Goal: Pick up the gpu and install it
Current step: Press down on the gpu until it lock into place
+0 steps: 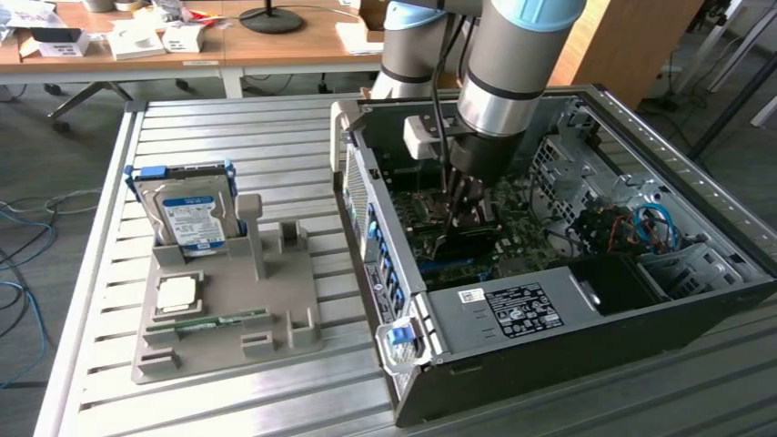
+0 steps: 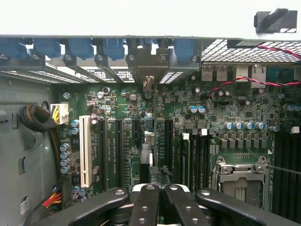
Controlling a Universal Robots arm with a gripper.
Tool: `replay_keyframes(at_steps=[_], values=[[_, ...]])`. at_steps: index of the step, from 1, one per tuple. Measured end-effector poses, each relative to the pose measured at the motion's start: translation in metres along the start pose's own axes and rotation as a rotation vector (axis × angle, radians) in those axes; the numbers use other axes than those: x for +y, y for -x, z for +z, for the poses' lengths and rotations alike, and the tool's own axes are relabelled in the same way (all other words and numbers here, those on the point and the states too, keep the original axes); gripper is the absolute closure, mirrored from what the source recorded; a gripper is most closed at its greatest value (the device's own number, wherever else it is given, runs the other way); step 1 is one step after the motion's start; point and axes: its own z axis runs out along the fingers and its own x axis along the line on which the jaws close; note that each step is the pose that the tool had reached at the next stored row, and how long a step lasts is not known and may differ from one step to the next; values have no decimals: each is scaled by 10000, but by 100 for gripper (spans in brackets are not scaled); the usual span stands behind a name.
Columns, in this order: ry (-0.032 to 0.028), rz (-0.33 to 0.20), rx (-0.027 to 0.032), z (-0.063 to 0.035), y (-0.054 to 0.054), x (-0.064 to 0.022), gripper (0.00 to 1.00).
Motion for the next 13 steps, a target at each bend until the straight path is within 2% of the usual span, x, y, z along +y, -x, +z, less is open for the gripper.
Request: replay_keyframes(at_steps=[13], values=[[0, -1, 2, 18, -7, 1, 89]])
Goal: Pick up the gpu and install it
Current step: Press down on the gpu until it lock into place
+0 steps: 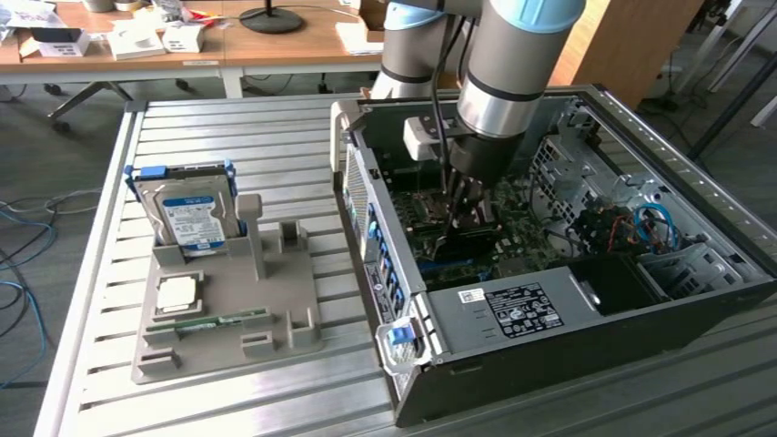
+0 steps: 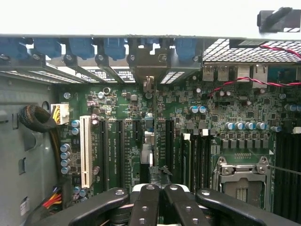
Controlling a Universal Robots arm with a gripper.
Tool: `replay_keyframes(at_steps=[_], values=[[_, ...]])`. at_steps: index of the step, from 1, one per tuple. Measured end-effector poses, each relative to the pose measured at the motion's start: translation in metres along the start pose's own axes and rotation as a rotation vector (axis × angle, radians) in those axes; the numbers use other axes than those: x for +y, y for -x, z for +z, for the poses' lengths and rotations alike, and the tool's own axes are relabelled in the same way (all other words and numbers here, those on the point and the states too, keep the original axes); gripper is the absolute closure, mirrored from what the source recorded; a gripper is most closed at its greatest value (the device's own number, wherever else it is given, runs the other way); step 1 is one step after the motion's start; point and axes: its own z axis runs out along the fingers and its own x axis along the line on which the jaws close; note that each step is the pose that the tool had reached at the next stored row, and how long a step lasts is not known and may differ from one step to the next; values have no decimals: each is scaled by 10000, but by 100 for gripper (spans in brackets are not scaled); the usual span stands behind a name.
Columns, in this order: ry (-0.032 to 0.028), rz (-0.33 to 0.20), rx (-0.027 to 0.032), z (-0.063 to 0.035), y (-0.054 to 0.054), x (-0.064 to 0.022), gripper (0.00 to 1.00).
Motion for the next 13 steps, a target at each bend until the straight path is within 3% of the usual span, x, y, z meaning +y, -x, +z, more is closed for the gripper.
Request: replay_keyframes(at_steps=[13], values=[[-6, 1, 0, 13, -1, 24, 89]])
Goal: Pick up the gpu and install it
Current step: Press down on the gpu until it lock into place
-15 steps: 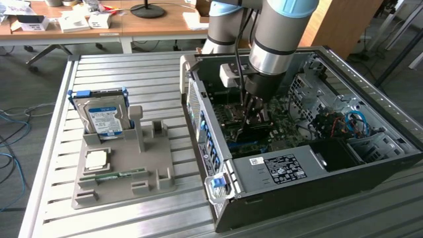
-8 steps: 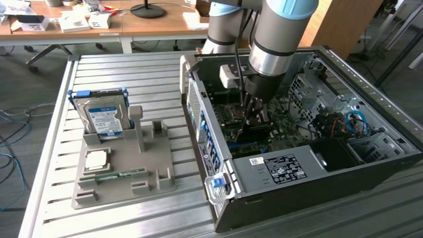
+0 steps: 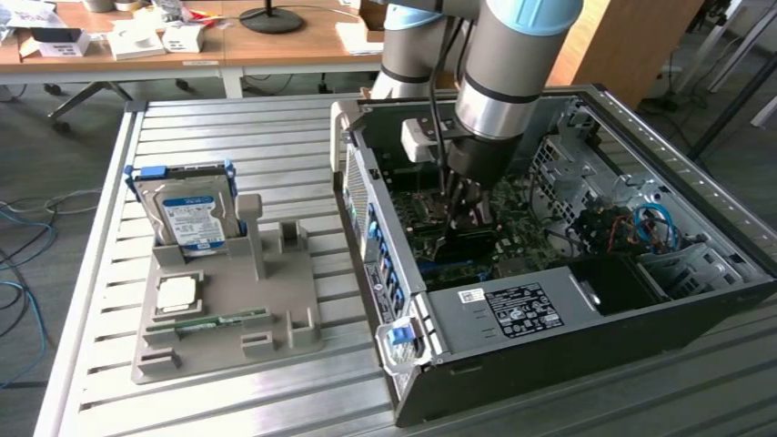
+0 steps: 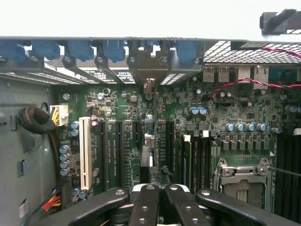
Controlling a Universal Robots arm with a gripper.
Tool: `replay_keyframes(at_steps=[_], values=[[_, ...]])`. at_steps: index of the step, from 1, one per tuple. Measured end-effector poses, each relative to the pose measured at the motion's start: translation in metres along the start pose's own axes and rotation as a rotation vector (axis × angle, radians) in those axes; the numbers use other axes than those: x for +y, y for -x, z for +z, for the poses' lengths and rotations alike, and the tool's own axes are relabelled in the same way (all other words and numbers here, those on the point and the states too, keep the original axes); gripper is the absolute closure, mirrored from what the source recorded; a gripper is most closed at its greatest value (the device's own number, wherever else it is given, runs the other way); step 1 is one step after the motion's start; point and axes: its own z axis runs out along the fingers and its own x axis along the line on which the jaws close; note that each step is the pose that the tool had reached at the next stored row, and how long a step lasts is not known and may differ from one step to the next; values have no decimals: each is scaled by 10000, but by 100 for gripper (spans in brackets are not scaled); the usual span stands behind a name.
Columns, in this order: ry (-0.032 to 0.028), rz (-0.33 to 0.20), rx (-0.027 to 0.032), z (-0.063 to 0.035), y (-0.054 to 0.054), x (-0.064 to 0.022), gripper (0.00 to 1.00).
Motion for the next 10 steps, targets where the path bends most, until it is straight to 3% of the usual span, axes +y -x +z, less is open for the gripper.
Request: replay_keyframes(at_steps=[10], values=[[-25, -1, 1, 21, -2, 74, 89]])
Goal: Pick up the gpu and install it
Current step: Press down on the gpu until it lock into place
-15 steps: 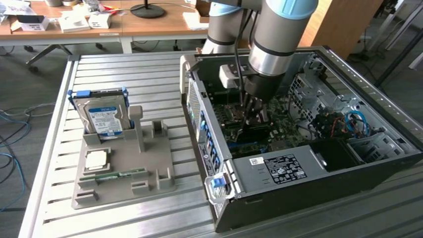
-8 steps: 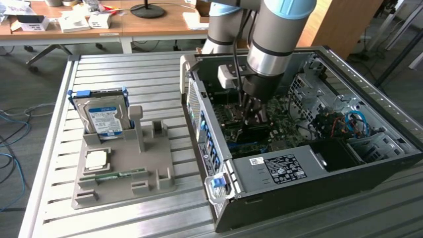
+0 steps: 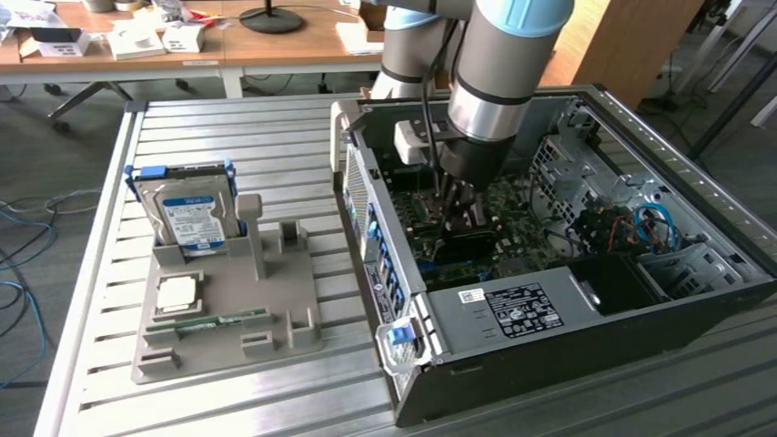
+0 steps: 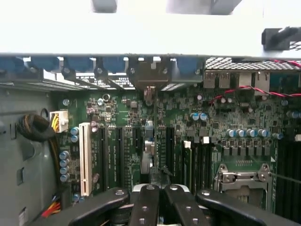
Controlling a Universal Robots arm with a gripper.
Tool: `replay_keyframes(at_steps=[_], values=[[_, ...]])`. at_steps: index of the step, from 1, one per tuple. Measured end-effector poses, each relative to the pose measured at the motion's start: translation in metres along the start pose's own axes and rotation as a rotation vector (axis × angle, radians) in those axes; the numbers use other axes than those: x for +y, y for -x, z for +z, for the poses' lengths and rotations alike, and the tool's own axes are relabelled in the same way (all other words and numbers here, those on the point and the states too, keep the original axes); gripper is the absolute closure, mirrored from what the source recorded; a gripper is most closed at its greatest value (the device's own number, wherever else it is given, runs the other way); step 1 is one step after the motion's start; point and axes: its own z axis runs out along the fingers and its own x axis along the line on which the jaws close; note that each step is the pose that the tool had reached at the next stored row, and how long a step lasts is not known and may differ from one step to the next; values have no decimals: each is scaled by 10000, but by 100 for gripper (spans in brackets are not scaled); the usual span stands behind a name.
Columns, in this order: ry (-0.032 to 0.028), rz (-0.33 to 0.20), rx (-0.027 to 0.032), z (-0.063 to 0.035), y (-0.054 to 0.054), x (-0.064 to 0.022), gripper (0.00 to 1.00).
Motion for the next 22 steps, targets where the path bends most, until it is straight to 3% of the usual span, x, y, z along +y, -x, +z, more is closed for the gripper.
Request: replay_keyframes(at_steps=[3, 16, 19, 22], values=[[1, -1, 20, 17, -3, 28, 89], [-9, 0, 0, 23, -1, 28, 89], [-24, 1, -31, -23, 5, 26, 89], [-11, 0, -5, -124, 3, 28, 89]])
